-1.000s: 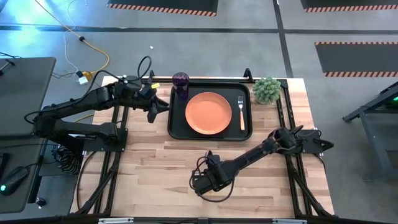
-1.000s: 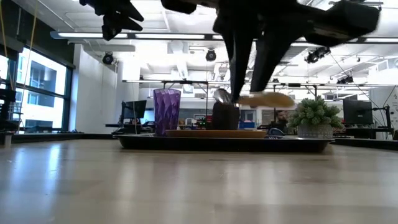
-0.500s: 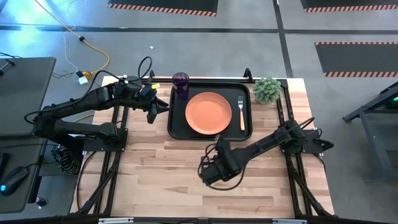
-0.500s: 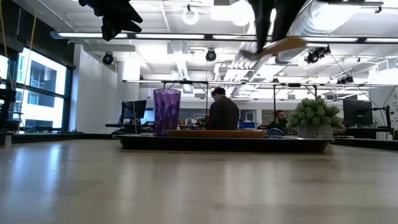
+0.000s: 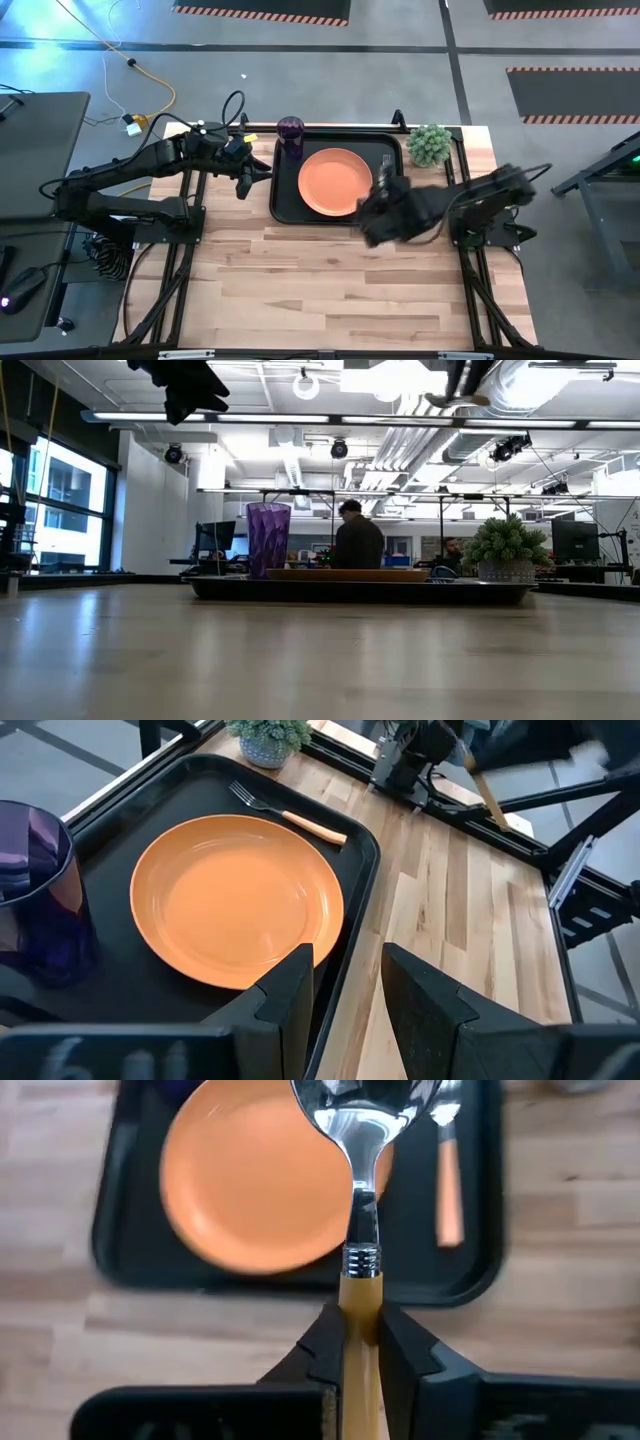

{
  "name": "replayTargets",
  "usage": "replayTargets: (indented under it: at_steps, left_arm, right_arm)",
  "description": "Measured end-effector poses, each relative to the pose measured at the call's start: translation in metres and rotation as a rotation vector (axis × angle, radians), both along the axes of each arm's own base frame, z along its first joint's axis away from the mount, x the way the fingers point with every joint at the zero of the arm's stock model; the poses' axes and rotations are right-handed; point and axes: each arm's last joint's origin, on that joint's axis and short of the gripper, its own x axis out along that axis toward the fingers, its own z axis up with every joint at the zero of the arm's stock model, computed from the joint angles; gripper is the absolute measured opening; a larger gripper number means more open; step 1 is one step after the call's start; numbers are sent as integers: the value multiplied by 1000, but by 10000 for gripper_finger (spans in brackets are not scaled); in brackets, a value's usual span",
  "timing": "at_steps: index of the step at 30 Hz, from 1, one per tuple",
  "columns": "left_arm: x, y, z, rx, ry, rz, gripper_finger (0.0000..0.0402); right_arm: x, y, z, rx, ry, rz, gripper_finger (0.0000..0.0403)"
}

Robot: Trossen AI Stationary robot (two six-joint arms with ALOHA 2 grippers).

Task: Pick and place plate/cup/fork/spoon on tray
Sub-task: Put the orange spoon on the black tray

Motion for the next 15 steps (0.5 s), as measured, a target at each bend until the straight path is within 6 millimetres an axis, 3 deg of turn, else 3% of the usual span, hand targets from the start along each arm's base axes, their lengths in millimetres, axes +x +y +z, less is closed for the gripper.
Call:
replayTargets:
  at_steps: [8,15]
  left_arm:
    - [0,0,0,1,-3,0,110]
    - [0,0,1,3,-7,0,110]
  right_arm:
    - [-52,-48,-13,12,-15,-111,14]
    - [-69,-91,-49,90,-50,-143,14]
